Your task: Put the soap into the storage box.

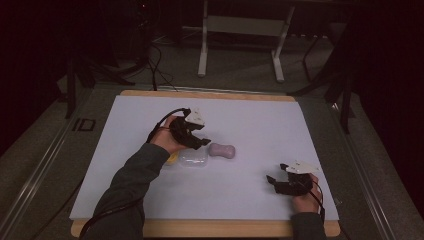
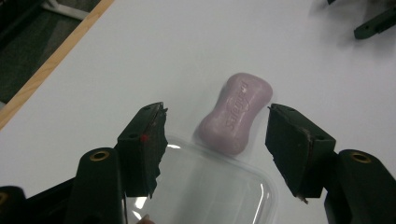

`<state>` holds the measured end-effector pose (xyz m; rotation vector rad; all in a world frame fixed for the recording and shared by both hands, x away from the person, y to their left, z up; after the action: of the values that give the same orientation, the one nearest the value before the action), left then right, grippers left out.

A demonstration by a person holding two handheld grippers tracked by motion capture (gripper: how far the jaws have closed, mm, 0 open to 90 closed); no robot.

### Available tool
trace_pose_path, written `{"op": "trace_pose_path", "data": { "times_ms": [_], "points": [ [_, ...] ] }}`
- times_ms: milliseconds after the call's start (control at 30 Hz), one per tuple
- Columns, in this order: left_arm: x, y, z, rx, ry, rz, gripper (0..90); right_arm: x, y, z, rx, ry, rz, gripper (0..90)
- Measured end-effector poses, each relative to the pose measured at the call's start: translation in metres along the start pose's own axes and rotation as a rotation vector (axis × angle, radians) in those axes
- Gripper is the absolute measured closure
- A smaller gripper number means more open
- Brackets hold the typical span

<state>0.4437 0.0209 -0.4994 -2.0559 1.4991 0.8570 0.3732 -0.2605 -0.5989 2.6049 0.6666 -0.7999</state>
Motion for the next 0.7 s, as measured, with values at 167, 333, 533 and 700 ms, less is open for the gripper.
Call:
{"op": "trace_pose_path", "data": {
  "times_ms": [167, 333, 533, 700],
  "points": [
    [0.005, -0.003, -0.003, 0.004, -0.024, 0.012, 36.9, 0.0, 0.0, 0.0, 0.002, -0.001, -0.001, 26.1],
    [0.012, -0.006, -0.003, 0.012, -0.058, 0.021, 36.9, 0.0, 0.0, 0.0, -0.001, -0.007, 0.001, 26.1],
    [0.02, -0.009, -0.002, 0.006, -0.081, 0.037, 37.2, 0.0, 0.0, 0.001, -0.002, -0.009, 0.001, 26.2],
    [0.028, -0.01, 0.001, 0.019, -0.115, 0.049, 37.0, 0.0, -0.001, 0.001, -0.003, -0.009, 0.001, 26.1]
  ]
}}
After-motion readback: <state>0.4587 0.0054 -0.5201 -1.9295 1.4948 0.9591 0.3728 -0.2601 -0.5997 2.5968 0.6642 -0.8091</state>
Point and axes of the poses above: each handheld gripper's, and its own axes: x roughly forward along the jaws, z roughly out of its underside, y roughly to its right, the point moved 10 cm from there along x, roughly forward along the jaws, and after that the axes turned 10 degrees about z, right-handed, at the moved point
